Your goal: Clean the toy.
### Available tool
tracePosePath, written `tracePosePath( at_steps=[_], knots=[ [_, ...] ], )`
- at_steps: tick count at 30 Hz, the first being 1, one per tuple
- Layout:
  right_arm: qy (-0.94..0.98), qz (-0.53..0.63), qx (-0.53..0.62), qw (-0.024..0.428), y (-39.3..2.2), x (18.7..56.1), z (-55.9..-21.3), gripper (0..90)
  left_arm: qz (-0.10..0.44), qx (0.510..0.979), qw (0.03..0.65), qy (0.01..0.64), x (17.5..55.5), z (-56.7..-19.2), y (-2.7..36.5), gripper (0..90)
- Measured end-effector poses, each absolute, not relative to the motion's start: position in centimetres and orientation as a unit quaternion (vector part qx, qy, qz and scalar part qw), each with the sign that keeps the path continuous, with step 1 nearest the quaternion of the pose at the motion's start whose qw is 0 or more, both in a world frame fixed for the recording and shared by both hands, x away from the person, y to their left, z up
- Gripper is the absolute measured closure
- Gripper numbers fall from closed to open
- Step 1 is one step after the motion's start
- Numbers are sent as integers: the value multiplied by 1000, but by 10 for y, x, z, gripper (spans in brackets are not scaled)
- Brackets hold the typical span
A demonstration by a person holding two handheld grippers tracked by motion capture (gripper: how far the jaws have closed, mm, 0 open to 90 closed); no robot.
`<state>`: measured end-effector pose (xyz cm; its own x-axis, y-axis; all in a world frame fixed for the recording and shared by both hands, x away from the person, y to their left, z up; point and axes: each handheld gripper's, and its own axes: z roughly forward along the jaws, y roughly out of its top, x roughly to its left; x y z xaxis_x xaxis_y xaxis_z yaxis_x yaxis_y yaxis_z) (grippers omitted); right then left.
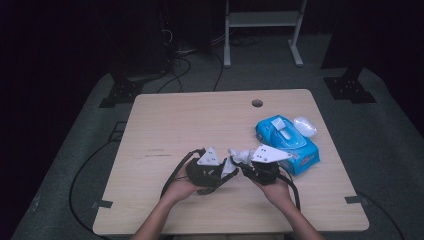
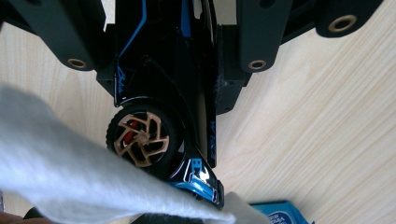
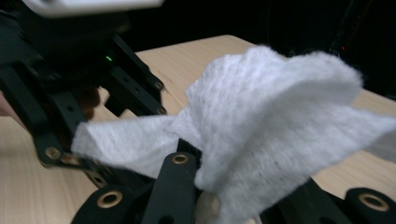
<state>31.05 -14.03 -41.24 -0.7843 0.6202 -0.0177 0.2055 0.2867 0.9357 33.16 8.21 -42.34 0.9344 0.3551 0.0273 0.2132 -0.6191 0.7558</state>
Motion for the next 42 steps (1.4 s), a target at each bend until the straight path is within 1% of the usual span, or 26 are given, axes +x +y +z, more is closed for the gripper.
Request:
tracePosePath(
  at_steps=[3,6,8,12,15,24,29,30,31,34,38,39,42],
  knots=[
    [777,537,268,190,-141,310,-414,792,87,896,405,158,332,-423,82,571],
    [770,557,257,176,-138,307,-408,792,90,897,404,153,331,-423,79,571],
    [773,555,246,183,-134,305,-406,792,88,897,406,151,330,-422,79,571],
    [771,551,260,186,-139,309,-409,793,88,893,414,153,330,-421,83,571],
    [772,545,273,178,-144,313,-416,793,89,897,406,153,330,-423,82,571],
    [764,558,270,179,-144,311,-408,794,89,891,419,149,328,-417,82,571],
    [761,565,281,151,-143,311,-408,794,86,897,410,142,327,-421,77,571],
    [761,568,273,156,-137,308,-404,802,87,895,414,144,327,-421,77,570],
    [763,563,266,172,-134,307,-401,802,88,891,422,145,327,-419,78,570],
    [762,568,262,168,-133,309,-396,801,89,890,423,147,327,-415,80,570],
    [759,561,280,176,-143,312,-404,802,89,888,425,150,329,-417,85,570],
    [759,556,294,166,-148,314,-408,802,87,888,425,150,329,-417,85,571],
    [753,563,302,158,-150,314,-413,802,90,889,423,150,329,-418,84,571]
  ],
)
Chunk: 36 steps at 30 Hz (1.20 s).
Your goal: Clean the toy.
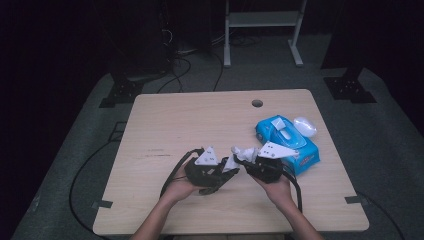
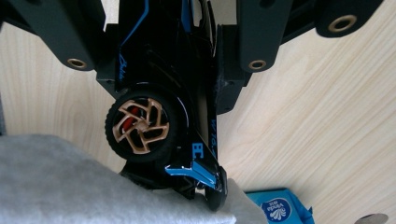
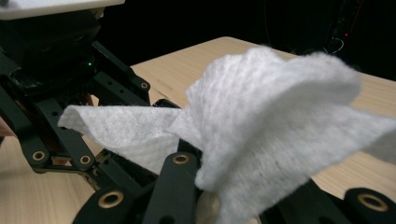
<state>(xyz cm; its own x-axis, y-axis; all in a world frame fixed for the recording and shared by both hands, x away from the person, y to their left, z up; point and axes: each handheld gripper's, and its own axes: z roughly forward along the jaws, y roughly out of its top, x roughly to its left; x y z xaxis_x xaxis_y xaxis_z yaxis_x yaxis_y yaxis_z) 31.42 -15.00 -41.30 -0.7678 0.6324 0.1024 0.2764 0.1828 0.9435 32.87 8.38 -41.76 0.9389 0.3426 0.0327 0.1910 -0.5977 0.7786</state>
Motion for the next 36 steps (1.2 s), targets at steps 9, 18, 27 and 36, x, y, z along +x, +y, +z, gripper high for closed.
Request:
tracePosePath(
  at_steps=[9,18,27,36],
  knots=[
    [740,568,340,120,-156,320,-429,803,86,883,435,156,330,-416,89,570],
    [747,549,357,111,-156,324,-440,803,84,879,441,161,331,-417,91,570],
    [737,563,359,107,-162,324,-437,803,81,873,453,159,330,-416,90,570],
    [737,565,353,116,-159,321,-430,803,78,871,457,162,331,-415,92,570]
  ],
)
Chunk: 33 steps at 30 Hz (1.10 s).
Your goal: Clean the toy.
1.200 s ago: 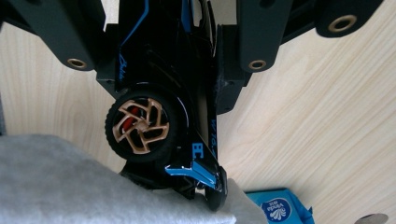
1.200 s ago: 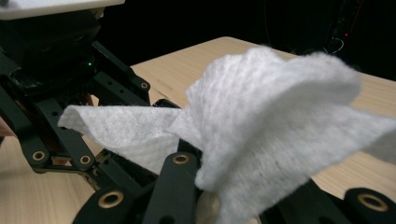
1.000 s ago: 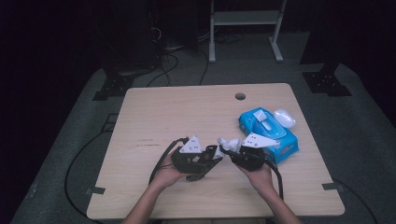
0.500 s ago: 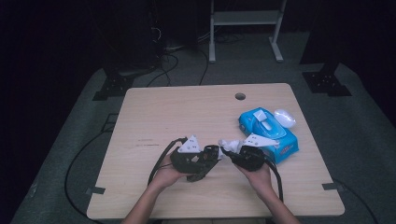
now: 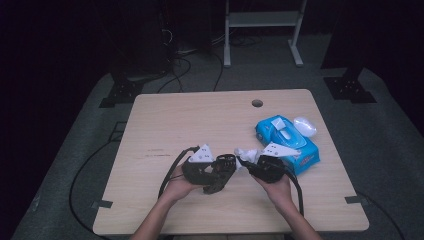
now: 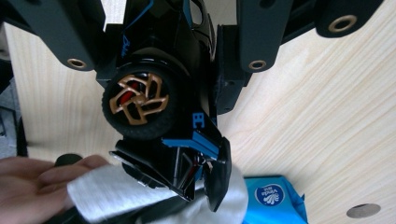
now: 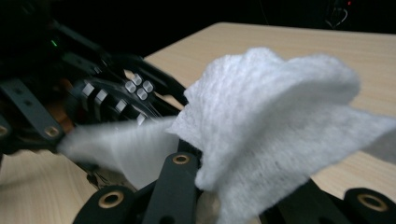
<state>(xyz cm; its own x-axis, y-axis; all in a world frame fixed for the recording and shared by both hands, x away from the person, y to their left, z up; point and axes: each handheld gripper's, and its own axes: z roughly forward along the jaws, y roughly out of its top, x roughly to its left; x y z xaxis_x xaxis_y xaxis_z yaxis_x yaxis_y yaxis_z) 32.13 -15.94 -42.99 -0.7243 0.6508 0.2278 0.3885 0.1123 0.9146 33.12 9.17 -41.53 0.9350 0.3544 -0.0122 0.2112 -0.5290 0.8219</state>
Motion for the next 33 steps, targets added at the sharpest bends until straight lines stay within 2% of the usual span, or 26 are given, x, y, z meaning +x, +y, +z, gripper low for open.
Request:
tracePosePath(
  at_steps=[6,12,15,20,26,33],
  knots=[
    [745,551,361,104,-159,323,-440,802,79,871,457,162,331,-416,91,570],
    [733,574,343,127,-161,317,-420,802,78,870,460,162,331,-417,87,570],
    [734,573,341,132,-161,316,-422,802,77,871,457,160,331,-417,86,570],
    [742,555,354,122,-161,318,-432,802,70,870,459,165,333,-419,88,570],
    [733,580,335,122,-160,313,-417,802,67,872,456,165,335,-419,86,570],
    [753,542,358,102,-161,320,-438,801,67,887,425,166,337,-428,84,571]
  ],
)
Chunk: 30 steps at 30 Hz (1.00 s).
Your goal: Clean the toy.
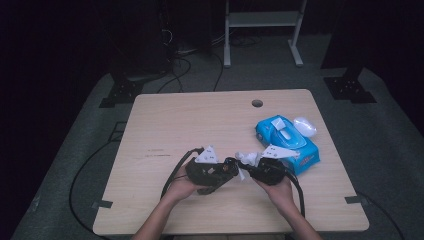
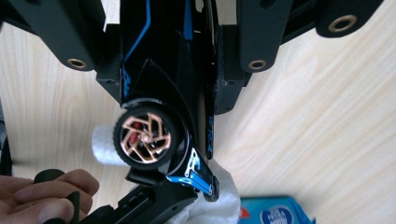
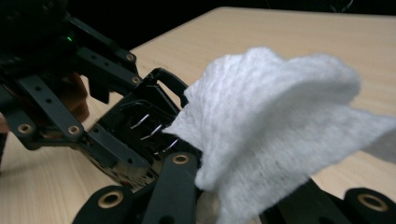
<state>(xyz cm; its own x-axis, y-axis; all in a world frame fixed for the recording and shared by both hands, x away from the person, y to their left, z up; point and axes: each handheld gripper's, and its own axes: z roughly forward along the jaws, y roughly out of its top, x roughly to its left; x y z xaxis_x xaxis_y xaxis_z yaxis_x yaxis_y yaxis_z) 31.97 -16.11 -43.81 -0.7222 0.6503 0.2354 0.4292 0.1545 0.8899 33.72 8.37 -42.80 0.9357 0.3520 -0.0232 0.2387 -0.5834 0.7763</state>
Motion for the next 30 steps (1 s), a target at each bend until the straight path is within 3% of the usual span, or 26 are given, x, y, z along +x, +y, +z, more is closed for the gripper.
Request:
tracePosePath(
  at_steps=[16,30],
  knots=[
    [759,541,348,104,-157,319,-438,797,45,919,343,187,342,-437,75,568],
    [775,539,314,101,-146,313,-427,796,20,904,384,187,337,-420,94,503]
  ],
)
